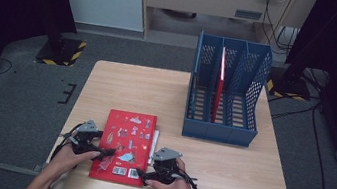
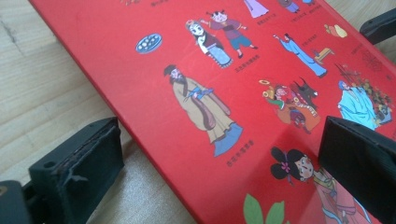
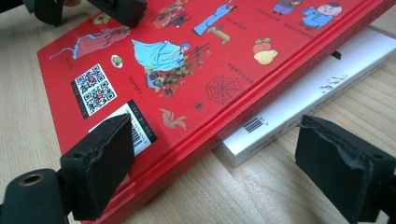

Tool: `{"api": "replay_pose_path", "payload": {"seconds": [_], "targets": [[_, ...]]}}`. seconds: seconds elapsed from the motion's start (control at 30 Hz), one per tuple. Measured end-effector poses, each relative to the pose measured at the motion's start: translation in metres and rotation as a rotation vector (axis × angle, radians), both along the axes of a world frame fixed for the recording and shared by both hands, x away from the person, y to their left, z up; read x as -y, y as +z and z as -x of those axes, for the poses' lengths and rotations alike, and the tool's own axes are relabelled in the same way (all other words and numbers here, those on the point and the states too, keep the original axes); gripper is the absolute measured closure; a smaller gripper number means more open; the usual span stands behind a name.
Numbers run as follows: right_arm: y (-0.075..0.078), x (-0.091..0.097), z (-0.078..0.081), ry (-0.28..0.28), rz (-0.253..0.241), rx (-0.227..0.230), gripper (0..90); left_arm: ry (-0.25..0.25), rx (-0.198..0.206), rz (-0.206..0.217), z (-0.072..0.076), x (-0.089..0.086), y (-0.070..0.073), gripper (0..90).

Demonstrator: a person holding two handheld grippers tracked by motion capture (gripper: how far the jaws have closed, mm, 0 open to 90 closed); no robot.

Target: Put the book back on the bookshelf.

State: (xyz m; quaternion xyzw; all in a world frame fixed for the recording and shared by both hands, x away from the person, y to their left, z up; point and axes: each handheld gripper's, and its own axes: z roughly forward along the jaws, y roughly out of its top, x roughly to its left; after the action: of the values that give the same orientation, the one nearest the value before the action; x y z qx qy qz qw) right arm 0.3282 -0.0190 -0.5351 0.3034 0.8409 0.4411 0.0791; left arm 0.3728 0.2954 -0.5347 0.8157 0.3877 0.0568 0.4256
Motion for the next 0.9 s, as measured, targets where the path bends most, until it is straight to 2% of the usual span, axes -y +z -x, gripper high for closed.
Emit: {"api": "replay_pose_path", "payload": {"seconds": [0.03, 0.2, 0.53, 0.63, 0.9], "targets": [[0.000, 0.000, 0.000, 0.000, 0.001, -0.002, 12.2, 0.000, -0.012, 0.007, -0.001, -0.001, -0.001, 0.0], [0.000, 0.000, 0.000, 0.000, 0.003, -0.001, 12.2, -0.016, -0.006, 0.017, -0.002, 0.000, -0.001, 0.0], [0.001, -0.001, -0.001, 0.014, 0.015, 0.003, 12.1, -0.019, -0.011, 0.046, -0.007, 0.001, -0.001, 2.4], [0.002, -0.003, -0.003, 0.028, 0.022, 0.011, 11.8, -0.008, 0.012, 0.040, -0.005, 0.000, 0.003, 6.5], [0.003, -0.013, -0.013, 0.047, 0.025, 0.036, 9.4, -0.009, 0.009, 0.036, -0.005, 0.000, 0.004, 8.2]]}}
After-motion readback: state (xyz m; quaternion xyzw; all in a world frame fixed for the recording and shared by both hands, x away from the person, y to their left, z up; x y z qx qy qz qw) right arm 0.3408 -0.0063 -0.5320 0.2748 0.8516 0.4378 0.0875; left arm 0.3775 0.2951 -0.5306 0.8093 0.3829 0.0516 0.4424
